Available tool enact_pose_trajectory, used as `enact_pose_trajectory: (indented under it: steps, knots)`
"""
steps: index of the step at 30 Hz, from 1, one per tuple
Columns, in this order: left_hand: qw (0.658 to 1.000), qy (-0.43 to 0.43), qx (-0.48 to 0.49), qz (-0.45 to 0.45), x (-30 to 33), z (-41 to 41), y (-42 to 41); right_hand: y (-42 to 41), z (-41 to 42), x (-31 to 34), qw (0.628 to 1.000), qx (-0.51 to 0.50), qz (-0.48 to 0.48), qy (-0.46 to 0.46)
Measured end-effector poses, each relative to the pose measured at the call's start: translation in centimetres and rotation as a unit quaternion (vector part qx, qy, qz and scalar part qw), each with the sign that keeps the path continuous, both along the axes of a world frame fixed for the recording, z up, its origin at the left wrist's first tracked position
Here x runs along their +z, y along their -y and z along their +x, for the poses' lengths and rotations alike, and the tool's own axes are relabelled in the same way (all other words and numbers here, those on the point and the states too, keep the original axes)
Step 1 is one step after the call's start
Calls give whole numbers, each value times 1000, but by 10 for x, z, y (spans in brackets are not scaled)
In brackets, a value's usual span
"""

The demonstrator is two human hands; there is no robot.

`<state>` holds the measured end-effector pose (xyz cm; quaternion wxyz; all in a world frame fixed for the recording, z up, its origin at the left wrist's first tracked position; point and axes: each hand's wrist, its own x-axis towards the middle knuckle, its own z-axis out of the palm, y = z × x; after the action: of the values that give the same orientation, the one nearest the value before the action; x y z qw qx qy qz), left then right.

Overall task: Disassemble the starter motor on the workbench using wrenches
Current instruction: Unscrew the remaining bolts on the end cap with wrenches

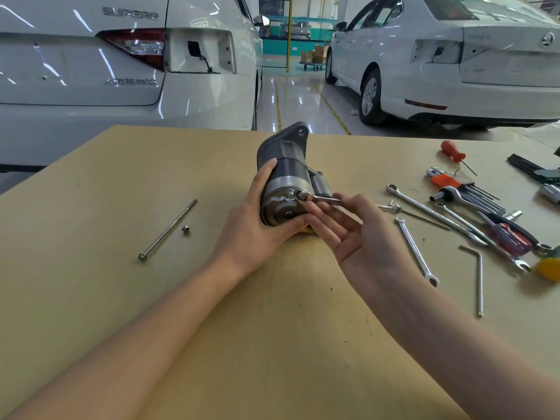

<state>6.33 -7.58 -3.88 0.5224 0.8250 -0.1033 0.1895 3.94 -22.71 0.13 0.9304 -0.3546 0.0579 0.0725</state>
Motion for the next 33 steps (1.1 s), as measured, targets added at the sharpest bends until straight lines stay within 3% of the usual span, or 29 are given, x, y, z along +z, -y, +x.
enact_pose_trajectory:
  steps: [3, 5, 7, 10, 13, 18, 19, 20, 21, 24, 25, 26, 27, 29, 33]
  knots:
    - [1000, -3, -2, -6, -1, 0, 0, 1, 1, 2, 998, -12, -48, 37]
    - [1000, -10, -9, -20, -2, 0, 0, 3, 4, 9, 982, -34, -160, 97]
    - [1000, -17, -5, -25, -4, -1, 0, 1, 10, 24, 928, -44, -321, 182]
    - [1000, -19, 17, -9, -3, 0, 0, -12, 18, 45, 757, -48, -567, 320]
    - [999, -36, 14, 8, -3, 0, -1, -30, 18, 53, 579, -59, -706, 403]
    - [996, -54, 27, 65, -3, 4, -3, -38, 8, 47, 391, -12, -787, 478]
    - [997, -49, 26, 59, -4, 4, -2, -35, 7, 46, 395, -36, -766, 506]
    - [998, -43, 22, 38, -3, 3, -2, -31, 6, 45, 437, -75, -725, 527]
    - [999, -34, 18, 17, -3, 3, -1, -26, 5, 44, 509, -118, -672, 525]
    - [1000, -17, 1, -10, -4, 1, -1, -5, 4, 34, 818, -140, -418, 370]
    - [1000, -17, -1, -14, -4, 1, -1, 0, 4, 28, 897, -106, -325, 279]
    - [1000, -17, 0, -15, -5, 1, 0, 3, 3, 21, 949, -59, -245, 187]
    - [1000, -15, 3, -11, -5, 2, -1, 5, 3, 15, 978, -20, -177, 107]
    - [1000, -10, 8, 0, -5, 2, -1, 4, 4, 6, 997, 15, -82, -3]
    - [1000, -5, 6, -4, -4, 2, 0, 0, 4, -1, 999, 13, -35, -12]
